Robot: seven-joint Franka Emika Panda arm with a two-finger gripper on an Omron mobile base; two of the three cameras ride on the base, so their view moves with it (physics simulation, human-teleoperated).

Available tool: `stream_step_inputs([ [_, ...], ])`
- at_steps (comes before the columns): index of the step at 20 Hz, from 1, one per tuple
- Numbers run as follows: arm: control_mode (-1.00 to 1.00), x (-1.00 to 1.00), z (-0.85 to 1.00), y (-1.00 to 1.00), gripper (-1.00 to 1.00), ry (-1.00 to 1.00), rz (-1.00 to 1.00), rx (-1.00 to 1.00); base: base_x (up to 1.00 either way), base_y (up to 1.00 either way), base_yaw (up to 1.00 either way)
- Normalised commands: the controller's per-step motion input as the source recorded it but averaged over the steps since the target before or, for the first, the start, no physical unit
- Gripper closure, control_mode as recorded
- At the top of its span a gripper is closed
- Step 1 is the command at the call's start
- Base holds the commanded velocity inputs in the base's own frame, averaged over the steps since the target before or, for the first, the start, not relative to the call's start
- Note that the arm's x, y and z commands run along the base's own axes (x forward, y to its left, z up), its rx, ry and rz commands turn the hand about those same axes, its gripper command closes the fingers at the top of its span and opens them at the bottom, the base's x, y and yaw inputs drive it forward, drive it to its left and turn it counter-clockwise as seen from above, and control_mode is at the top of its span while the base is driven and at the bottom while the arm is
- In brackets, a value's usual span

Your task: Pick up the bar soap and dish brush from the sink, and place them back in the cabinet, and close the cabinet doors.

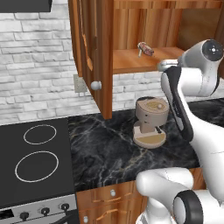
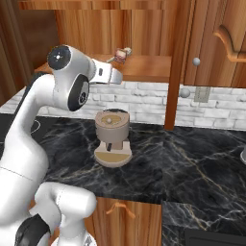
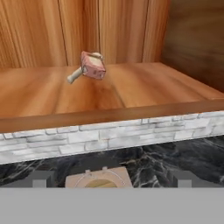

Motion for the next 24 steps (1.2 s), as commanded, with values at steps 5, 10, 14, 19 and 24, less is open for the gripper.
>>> stream_step_inputs([
  [5,-1.00,-0.72,0.00,0.14,-1.00,-0.09,0.00,-0.04,0.00,0.00,0.00],
  [10,-1.00,-0.75,0.00,0.22,-1.00,-0.13,0.00,-0.05,0.00,0.00,0.00],
  [14,-1.00,-0.78,0.00,0.30,-1.00,-0.12,0.00,-0.05,0.00,0.00,0.00],
  [19,-1.00,-0.80,0.00,0.31,-1.00,-0.11,0.00,-0.05,0.00,0.00,0.00],
  [24,-1.00,-0.69,0.00,0.37,-1.00,-0.10,0.00,-0.01,0.00,0.00,0.00],
])
